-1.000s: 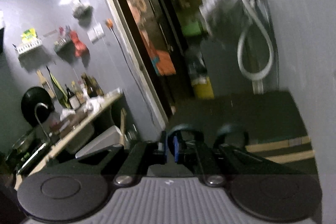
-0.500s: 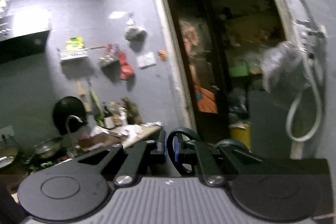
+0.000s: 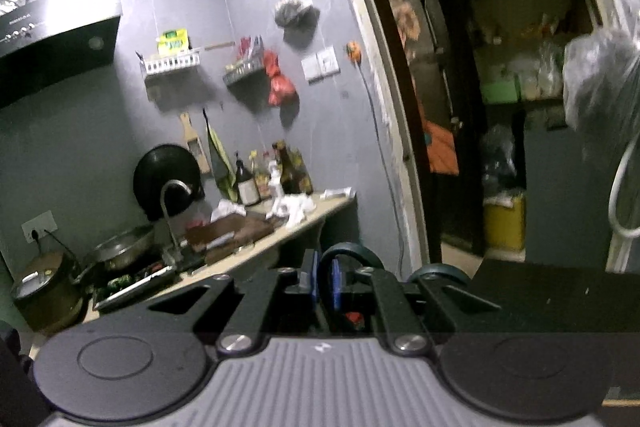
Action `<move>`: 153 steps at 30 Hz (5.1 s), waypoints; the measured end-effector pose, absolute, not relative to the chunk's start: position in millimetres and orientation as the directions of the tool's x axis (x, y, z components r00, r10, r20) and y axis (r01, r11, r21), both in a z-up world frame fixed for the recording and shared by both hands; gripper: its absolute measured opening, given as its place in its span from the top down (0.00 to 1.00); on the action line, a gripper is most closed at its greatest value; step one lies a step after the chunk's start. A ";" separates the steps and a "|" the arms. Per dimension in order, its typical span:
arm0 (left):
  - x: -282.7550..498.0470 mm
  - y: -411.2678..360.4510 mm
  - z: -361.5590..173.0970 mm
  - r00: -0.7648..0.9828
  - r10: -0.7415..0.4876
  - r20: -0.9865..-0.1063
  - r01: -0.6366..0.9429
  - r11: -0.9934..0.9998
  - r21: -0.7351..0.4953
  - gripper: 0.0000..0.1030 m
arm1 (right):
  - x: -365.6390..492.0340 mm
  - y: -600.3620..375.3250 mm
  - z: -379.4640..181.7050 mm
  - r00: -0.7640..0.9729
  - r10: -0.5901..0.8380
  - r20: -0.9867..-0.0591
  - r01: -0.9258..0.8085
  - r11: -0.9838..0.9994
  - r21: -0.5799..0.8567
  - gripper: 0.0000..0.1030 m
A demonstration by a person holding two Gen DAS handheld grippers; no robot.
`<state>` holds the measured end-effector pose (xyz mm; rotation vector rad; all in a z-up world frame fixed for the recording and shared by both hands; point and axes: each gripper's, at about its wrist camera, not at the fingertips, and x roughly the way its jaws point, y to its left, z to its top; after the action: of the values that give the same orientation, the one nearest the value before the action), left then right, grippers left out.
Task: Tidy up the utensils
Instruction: 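Carry the scissors with the right tool up over the caddy, then lower the scissors into the white caddy and open the right tool, then move the right tool down to the wooden chopsticks on the table, then gather the two chopsticks together between the right tool's fingers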
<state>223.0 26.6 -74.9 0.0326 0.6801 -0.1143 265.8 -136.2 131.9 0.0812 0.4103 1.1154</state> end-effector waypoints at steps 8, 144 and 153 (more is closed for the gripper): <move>222.5 26.8 -74.9 0.772 -0.095 -0.629 0.117 0.993 -0.007 0.26 | 264.0 -122.0 116.7 0.346 0.877 -0.333 -0.851 0.443 0.281 0.89; 240.4 19.4 -74.5 0.748 -0.077 -0.659 0.128 0.991 0.030 0.26 | 357.3 -247.8 -94.4 0.618 0.317 -0.720 -0.394 0.917 0.065 0.81; 241.4 19.0 -75.2 0.748 -0.079 -0.659 0.129 0.991 0.028 0.26 | 336.1 -266.1 -84.8 0.632 0.305 -0.713 -0.353 0.932 0.086 0.54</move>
<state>241.4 19.0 -75.2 0.0740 0.7172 -0.1139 336.1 -266.1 -84.8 -0.0642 0.8034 0.3768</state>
